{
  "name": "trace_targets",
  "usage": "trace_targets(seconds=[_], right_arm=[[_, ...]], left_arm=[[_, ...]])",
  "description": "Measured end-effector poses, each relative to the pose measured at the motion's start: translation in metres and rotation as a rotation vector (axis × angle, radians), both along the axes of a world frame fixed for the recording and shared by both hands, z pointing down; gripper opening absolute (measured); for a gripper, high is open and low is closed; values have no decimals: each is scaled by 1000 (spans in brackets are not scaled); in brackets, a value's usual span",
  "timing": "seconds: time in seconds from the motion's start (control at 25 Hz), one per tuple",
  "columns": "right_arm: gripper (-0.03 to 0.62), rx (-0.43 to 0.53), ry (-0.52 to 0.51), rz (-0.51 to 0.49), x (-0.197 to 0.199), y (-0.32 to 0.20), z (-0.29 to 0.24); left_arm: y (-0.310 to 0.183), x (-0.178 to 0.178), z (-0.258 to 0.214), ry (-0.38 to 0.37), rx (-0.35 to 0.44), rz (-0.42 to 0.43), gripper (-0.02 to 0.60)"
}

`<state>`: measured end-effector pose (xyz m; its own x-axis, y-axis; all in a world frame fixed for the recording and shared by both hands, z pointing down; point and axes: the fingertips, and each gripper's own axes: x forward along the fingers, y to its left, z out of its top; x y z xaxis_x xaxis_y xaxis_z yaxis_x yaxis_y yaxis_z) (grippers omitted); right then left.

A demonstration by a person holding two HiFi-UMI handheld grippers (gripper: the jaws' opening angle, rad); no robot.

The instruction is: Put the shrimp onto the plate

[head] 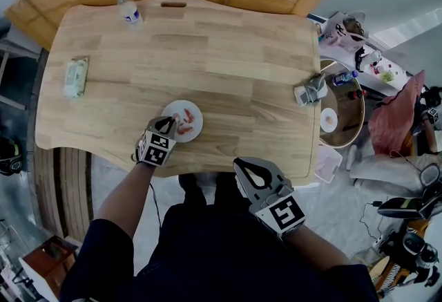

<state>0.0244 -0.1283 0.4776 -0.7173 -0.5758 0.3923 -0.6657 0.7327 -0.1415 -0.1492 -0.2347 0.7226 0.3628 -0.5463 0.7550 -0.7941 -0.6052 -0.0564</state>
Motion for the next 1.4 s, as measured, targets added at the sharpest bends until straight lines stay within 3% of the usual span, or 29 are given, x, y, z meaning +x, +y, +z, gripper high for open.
trace_targets(seconds=[0.48, 1.4], right_arm=[[9, -20, 4, 27, 7, -1, 5], [9, -43, -5, 29, 0, 4, 5]], left_arm=[[-3, 2, 17, -38, -6, 34, 52], [-8, 6, 14, -36, -2, 31, 69]])
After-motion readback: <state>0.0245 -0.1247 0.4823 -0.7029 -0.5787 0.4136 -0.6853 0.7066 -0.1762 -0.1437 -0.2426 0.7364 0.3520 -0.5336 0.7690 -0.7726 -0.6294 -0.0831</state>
